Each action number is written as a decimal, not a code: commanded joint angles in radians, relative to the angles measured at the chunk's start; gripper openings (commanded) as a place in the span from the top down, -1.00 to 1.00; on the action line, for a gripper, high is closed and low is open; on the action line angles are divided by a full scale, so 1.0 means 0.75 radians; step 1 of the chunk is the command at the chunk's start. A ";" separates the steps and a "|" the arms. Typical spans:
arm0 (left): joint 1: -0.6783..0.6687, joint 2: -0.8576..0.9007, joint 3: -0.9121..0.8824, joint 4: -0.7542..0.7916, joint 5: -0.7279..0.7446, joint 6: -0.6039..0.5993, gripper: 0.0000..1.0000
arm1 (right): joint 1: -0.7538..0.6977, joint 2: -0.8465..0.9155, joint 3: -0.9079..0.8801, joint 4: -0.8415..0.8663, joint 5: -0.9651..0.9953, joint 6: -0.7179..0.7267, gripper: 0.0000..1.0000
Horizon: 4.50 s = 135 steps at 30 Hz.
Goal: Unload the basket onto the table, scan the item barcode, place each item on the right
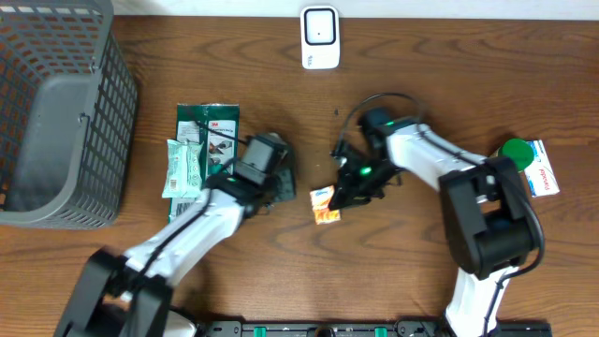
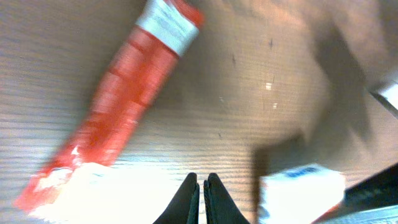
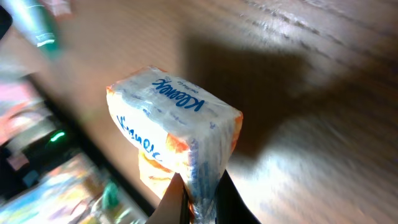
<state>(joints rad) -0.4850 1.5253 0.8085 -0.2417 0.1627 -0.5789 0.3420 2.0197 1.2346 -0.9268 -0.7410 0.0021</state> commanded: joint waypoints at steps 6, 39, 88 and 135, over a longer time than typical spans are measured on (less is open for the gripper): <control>0.207 -0.161 -0.005 -0.158 0.157 -0.005 0.84 | -0.323 -0.094 0.011 -0.211 -0.667 -0.626 0.98; 0.213 -0.161 -0.006 -0.280 -0.210 0.057 0.74 | -0.054 -0.507 0.079 -0.609 -1.094 -0.997 0.98; 0.213 -0.161 -0.006 -0.281 -0.245 0.059 0.66 | -0.318 -1.029 0.131 1.111 -1.094 0.959 0.98; 0.909 -0.213 0.472 -0.674 0.047 0.178 -0.61 | 0.137 0.243 1.773 -0.432 1.420 0.183 0.98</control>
<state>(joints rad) 0.1928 1.3701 1.1454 -0.7418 0.2008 -0.4500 0.4355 2.1342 2.5450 -1.2984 0.1726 0.2024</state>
